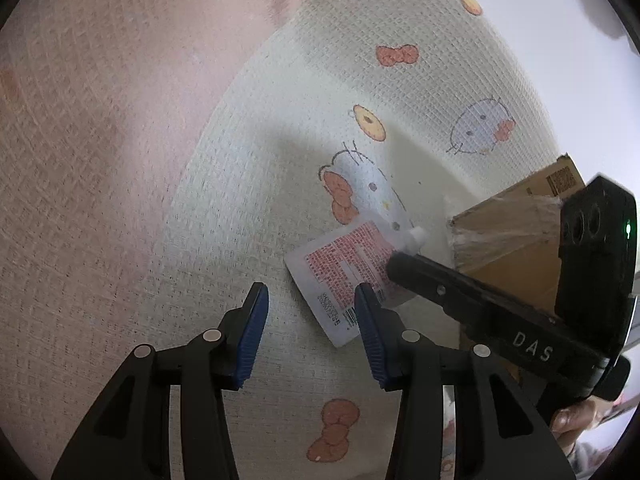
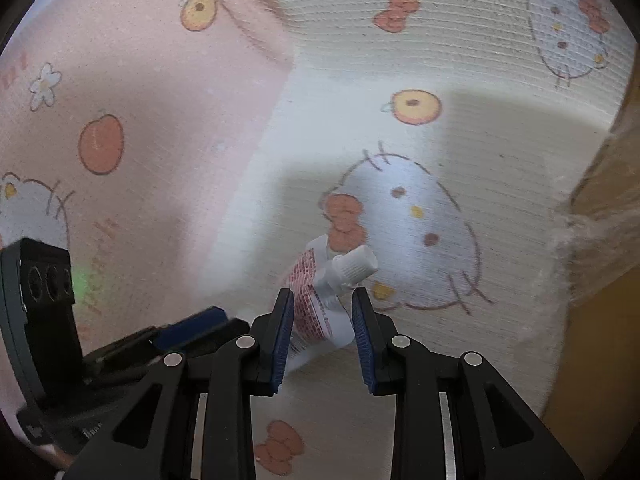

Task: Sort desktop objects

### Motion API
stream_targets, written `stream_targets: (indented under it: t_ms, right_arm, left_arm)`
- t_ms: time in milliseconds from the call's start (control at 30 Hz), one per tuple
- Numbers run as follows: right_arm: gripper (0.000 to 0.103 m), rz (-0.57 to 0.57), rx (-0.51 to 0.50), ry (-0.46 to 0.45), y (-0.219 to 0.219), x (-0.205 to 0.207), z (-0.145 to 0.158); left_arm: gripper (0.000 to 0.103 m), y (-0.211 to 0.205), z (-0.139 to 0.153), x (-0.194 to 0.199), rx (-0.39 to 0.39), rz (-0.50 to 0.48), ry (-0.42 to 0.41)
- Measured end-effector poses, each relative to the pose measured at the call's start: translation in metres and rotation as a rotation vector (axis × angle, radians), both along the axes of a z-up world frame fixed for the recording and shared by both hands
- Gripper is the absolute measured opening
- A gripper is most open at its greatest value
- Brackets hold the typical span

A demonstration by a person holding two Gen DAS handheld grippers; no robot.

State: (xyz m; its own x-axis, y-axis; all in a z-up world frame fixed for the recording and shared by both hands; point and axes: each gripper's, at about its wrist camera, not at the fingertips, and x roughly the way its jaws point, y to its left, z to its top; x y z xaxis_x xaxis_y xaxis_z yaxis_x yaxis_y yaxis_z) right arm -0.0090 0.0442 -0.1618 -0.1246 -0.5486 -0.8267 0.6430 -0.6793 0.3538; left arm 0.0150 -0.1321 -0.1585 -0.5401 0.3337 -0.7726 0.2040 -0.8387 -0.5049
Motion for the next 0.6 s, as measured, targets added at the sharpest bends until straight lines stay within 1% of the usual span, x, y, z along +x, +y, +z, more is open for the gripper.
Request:
stream_targets:
  t_ms: [67,200,333,400,500,567,600]
  right_arm:
    - [0.026,-0.001,0.013,-0.001,0.005,0.0,-0.001]
    - [0.026,-0.019,0.024,-0.046,0.016,-0.003,-0.01]
    - [0.026,-0.032,0.05,-0.015,0.023,-0.003,-0.015]
    - [0.026,-0.022,0.047,-0.007,0.026,-0.001,-0.016]
    - [0.026,-0.009,0.041,0.0,0.028,0.003,-0.019]
    - [0.026,0.002,0.053,0.021,0.027,0.004,-0.022]
    - [0.026,0.009,0.053,0.029,0.027,0.004,-0.025]
  left_arm:
    - [0.049,-0.001,-0.002,0.001,0.015,0.0,-0.005]
    - [0.049,0.0,-0.001,0.003,-0.003,0.002,0.0]
    - [0.049,0.006,0.002,0.007,-0.019,-0.011,0.019]
    - [0.049,0.01,0.001,0.008,-0.029,-0.015,0.019]
    - [0.049,0.016,-0.003,0.01,-0.013,-0.028,0.015]
    - [0.049,0.02,-0.008,0.009,0.007,-0.032,-0.005]
    - [0.049,0.022,-0.012,0.008,0.028,-0.038,-0.028]
